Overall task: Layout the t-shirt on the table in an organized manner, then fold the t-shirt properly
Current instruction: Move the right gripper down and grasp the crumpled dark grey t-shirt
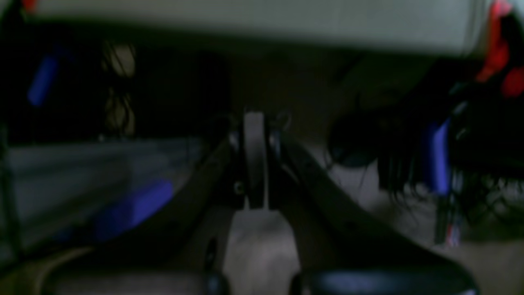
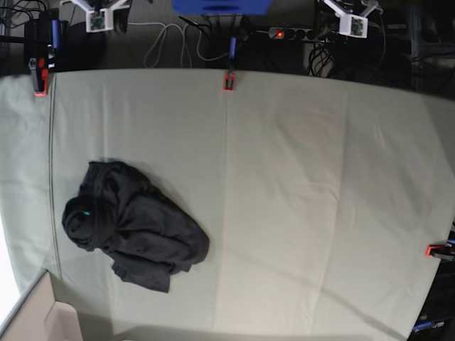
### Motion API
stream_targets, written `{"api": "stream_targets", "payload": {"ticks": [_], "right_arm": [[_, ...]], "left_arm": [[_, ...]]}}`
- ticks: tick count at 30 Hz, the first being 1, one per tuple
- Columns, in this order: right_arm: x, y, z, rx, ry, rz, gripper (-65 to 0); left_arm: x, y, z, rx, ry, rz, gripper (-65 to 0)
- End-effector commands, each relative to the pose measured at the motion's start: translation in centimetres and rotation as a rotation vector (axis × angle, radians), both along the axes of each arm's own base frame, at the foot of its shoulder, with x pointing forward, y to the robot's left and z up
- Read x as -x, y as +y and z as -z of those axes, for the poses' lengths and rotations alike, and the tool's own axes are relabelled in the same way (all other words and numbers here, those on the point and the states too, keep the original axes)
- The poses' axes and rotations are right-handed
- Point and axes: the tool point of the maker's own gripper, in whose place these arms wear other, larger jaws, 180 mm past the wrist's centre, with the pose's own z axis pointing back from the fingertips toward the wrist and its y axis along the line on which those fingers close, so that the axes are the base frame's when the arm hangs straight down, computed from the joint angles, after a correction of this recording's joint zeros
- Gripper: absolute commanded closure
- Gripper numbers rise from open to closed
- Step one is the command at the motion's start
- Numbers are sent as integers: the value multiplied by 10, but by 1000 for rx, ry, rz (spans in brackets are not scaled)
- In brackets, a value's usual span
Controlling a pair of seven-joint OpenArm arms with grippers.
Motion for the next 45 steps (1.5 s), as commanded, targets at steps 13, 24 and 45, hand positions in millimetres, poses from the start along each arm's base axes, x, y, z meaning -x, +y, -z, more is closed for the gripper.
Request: {"api": "stream_targets", "payload": {"ticks": [13,24,45], "right_arm": [[-57,4,-42,-6,-202,-16,0],[-112,7,-63,-16,-359,-14,0],[-279,-6,-70,-2,-390,30,-356]], "left_arm": [[-43,10,-52,-5,-181,-26,0],[-81,10,-66,-3,-287,-24,-2],[-109,9,-78,3,-370,-26,-312]]}}
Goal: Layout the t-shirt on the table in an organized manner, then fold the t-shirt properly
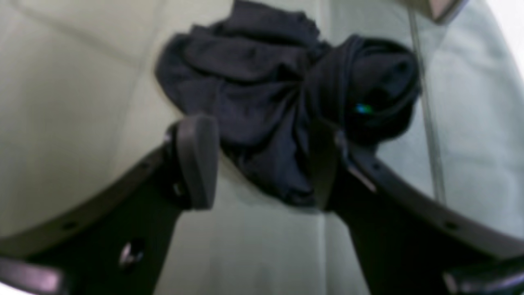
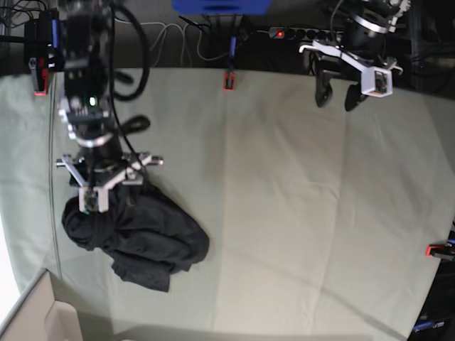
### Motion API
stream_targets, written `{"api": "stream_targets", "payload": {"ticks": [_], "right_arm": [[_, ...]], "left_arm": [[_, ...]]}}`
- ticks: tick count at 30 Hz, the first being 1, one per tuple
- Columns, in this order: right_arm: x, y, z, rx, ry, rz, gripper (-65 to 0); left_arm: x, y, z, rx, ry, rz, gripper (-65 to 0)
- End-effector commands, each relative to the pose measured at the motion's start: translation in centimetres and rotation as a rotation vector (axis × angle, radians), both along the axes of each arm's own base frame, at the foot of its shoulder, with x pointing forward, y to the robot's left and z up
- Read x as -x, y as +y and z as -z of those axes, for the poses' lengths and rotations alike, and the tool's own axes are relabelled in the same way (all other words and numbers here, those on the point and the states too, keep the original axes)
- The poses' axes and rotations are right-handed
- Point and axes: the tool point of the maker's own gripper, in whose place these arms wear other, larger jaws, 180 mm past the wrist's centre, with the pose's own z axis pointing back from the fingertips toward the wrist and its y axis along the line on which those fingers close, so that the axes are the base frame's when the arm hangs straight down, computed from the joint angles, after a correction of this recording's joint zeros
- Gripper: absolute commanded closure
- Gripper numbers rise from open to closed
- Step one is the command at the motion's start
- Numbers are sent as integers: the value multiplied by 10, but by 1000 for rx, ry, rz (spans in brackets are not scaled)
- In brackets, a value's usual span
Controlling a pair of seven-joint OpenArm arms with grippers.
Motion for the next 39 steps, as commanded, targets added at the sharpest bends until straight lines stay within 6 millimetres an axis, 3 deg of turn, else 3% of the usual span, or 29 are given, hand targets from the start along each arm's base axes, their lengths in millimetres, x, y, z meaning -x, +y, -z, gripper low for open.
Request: {"api": "stream_targets", "payload": {"ticks": [1,7,14,16,19,20,22,25,30,33,39], "right_arm": [[-11,-2,-3,6,-23,-3,-356],[-30,-8,50,-2,109,12,-356],[-36,-17,90,8,161,20,-341],[-33,-18,95,8,172,21,-287],[-21,-17,104,6,203,21,-65],[-19,-16,102,6,196,20,0],[-10,-9,94,0,174,9,-7],[4,12,60,-40,86,-2,-4],[35,86,-11,-120,-64,-162,0],[60,130,-39,-187,-102,-269,0],[102,185,-29,-229,-35,-461,-47]], "left_arm": [[-1,0,-8,5,-29,0,-312],[3,1,-6,4,-19,-2,-312],[3,1,-4,2,-13,-2,-312],[3,1,-4,2,-13,-2,-312],[3,1,-4,1,-13,-2,-312],[3,1,-4,1,-13,-2,-312],[2,1,-4,1,-15,-2,-312],[-6,1,-8,2,-39,-2,-312],[-19,-1,-15,6,-76,2,-312],[-29,-1,-21,7,-107,3,-312],[-47,2,-22,-1,-141,-2,-315]]}}
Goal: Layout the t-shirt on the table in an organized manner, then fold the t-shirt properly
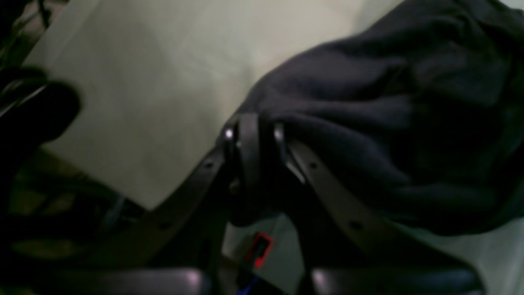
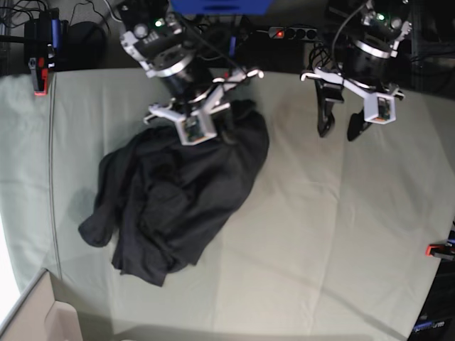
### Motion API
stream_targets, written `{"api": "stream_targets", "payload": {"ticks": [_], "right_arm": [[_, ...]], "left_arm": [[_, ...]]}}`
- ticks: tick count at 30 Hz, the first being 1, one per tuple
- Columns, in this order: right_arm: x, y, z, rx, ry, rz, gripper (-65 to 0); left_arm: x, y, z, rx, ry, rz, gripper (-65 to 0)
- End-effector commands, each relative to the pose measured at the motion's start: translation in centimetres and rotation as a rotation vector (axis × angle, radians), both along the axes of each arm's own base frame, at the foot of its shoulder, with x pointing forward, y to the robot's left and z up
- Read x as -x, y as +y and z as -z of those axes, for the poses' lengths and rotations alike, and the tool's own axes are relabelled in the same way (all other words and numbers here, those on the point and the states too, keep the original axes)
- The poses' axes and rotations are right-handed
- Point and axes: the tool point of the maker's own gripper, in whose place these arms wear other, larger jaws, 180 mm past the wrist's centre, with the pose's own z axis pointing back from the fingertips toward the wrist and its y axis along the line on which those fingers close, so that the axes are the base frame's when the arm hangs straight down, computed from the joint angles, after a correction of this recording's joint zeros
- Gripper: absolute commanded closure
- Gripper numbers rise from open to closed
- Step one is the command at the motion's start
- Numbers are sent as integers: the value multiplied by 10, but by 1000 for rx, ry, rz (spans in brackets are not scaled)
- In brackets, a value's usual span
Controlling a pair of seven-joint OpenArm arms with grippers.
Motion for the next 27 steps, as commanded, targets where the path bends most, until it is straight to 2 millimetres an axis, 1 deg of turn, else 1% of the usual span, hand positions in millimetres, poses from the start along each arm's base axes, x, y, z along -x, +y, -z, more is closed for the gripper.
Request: {"api": "stream_targets", "payload": {"ticks": [1,4,8,10,12,14,15,17,20,22,24,27], "right_arm": [[1,8,-8,-25,-27,-21,-60],[9,14,-3,-17,-15,-57,-128],[11,10,-1,-3,-14,-64,-254],[13,8,1,-1,-5,-58,-321],[12,4,1,4,-4,-47,-373],[10,-4,3,18,-6,-31,-415],[9,-7,4,23,-6,-25,-424],[7,-16,6,43,-7,-13,-426],[8,-25,10,59,4,5,-426],[7,-34,13,71,10,26,-426],[5,-38,14,78,11,36,-426],[9,-39,17,81,21,34,-426]], "left_arm": [[-5,2,-7,-2,-34,-2,-315],[-8,5,2,-10,-23,-9,-315],[-6,10,19,-20,17,-15,-315],[1,1,33,2,57,-13,-315],[3,-7,42,15,78,1,-315],[11,-25,54,36,114,39,-315],[17,-34,62,46,139,61,-315],[21,-52,71,59,159,104,-314],[27,-65,87,65,201,138,-314],[25,-72,95,70,215,148,-313],[21,-77,102,77,224,141,-313],[11,-86,106,92,222,137,-314]]}}
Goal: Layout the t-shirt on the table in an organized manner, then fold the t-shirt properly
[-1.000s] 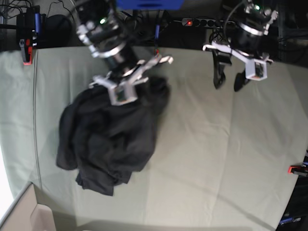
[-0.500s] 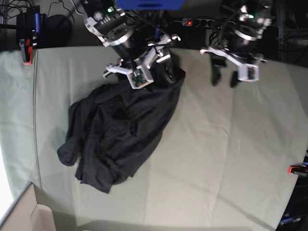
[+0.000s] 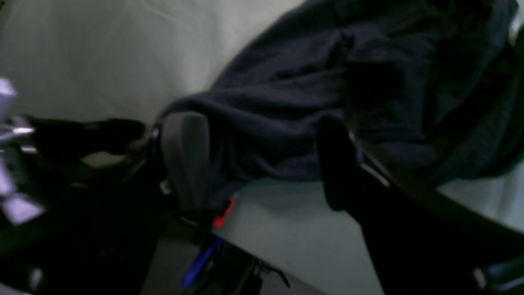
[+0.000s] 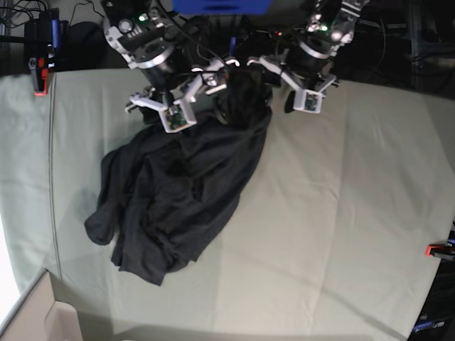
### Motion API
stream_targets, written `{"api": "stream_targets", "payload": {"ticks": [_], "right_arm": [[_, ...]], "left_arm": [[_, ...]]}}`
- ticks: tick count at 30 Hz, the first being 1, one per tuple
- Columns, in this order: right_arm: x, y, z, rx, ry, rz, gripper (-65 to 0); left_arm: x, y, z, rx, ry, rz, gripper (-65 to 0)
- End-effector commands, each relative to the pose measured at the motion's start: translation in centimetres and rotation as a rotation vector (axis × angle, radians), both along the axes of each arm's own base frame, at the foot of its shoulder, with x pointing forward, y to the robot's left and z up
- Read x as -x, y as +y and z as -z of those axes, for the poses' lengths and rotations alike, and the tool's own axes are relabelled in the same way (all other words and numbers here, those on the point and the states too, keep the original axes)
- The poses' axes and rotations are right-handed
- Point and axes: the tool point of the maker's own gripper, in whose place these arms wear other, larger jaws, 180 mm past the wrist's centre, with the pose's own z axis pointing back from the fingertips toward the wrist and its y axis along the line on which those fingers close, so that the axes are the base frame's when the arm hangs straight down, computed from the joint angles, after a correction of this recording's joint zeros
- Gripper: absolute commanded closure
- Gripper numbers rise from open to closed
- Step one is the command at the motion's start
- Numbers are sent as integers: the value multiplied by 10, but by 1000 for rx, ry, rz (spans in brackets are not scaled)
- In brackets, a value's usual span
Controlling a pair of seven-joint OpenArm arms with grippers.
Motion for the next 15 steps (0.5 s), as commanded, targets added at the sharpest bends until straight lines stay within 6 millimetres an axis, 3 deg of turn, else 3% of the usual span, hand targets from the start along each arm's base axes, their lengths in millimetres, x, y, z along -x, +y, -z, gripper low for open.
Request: {"api": "stream_targets", "payload": {"ticks": [1,7,9,10,11,12,15], "right_arm": [[-1,0,-8,-12,-29,-5,-426],[1,-4,-5,6,-27,-14,-426],[-2,-13,-4,26,-32,-5,-426],[-2,-15,-4,28,-32,-1,-426],[-4,-19,-4,35,-34,7,-426],[-5,-22,-4,40,-37,13,-426],[-11,-29,-6,51,-49,29,-426]], "left_arm": [[-10,-5,-11,23,-47,-5,-314],[-31,-14,-14,41,-73,-16,-296],[-37,-11,-13,33,-78,-15,-215],[-38,-7,-13,26,-80,-19,-135],[-39,0,-12,11,-82,-21,-39],[-42,12,-13,-15,-88,-25,0],[-50,51,-24,-74,-125,-71,-25]]}}
